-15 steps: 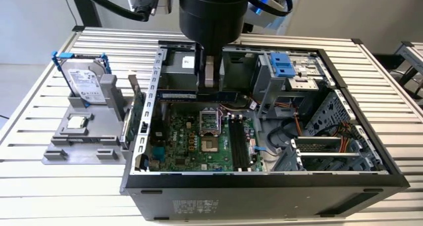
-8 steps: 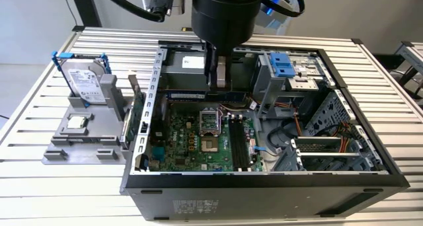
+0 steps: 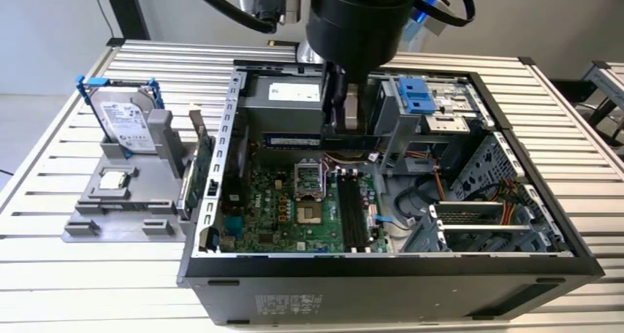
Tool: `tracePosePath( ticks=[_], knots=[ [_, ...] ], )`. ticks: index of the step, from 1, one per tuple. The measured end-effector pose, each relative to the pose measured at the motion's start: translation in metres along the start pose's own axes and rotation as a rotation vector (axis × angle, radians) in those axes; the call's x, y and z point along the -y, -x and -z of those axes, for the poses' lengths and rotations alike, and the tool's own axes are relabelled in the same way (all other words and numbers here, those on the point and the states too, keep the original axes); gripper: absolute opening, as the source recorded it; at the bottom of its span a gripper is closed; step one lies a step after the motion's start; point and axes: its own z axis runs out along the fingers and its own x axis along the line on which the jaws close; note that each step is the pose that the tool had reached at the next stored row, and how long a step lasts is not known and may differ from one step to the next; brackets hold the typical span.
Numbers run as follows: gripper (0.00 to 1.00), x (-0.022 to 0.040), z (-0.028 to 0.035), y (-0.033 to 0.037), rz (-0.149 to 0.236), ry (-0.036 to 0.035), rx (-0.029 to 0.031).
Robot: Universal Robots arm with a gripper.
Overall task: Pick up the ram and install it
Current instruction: 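Pick up the ram and move it above insertion slot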
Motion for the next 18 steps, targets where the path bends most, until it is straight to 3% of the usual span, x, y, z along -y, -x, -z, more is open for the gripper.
tracePosePath(
  ticks=[18],
  knots=[
    [0.0,0.0356,0.0009,0.0004,0.0,0.0019,0.0]
  ],
)
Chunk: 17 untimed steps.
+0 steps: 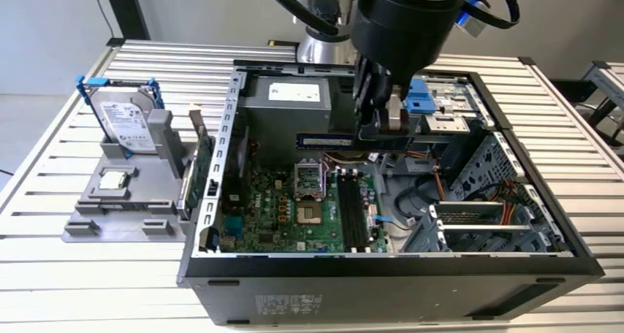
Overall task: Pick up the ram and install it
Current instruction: 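Pick up the ram and move it above insertion slot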
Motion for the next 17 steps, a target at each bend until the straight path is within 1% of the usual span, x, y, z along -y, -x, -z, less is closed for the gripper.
tracePosePath(
  ticks=[8,17],
  knots=[
    [0.0,0.0144,0.0004,0.0002,0.0,0.0006,0.0],
    [0.0,0.0285,0.0008,0.0004,0.0,0.0008,0.0]
  ],
)
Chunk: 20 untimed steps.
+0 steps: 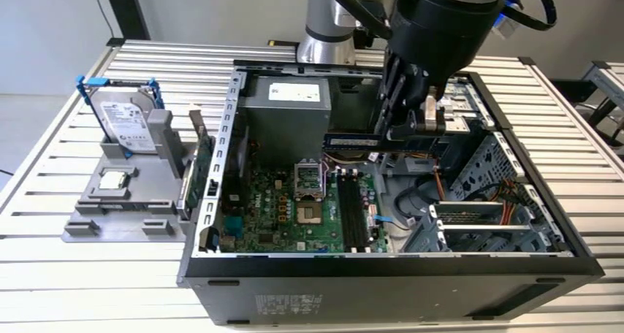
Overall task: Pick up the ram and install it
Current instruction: 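Pick up the ram and move it above insertion slot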
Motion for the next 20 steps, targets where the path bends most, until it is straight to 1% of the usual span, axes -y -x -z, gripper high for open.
tracePosePath(
  ticks=[3,11,20],
  knots=[
    [0.0,0.0047,0.0001,0.0,0.0,0.0001,0.0],
    [0.0,0.0134,0.0003,0.0013,0.0,0.0,0.0],
    [0.0,0.0173,-0.0001,0.021,0.0,0.0001,0.0]
  ],
)
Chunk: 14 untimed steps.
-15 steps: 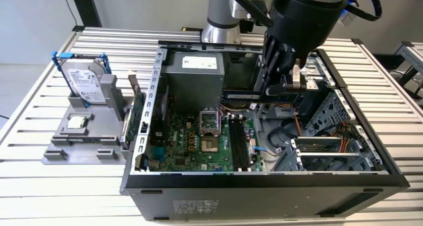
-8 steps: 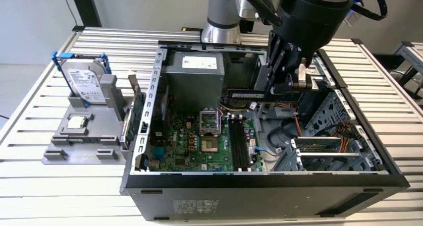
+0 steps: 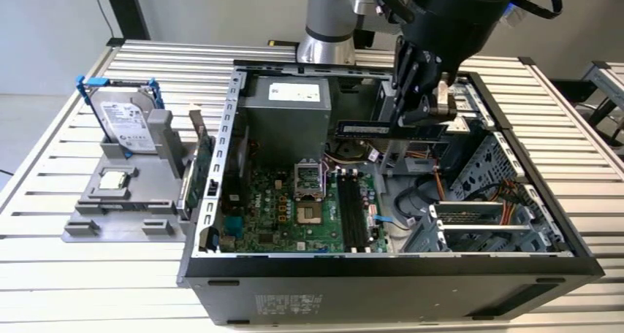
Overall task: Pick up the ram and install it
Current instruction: 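Pick up the ram and move it above insertion slot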
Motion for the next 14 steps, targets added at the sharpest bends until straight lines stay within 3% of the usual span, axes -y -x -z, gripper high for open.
tracePosePath(
  ticks=[6,14],
  knots=[
    [0.0,0.001,-0.0004,0.0133,0.0,-0.0001,0.0],
    [0.0,0.0011,-0.0004,0.0139,0.001,0.0,-0.0003]
  ],
)
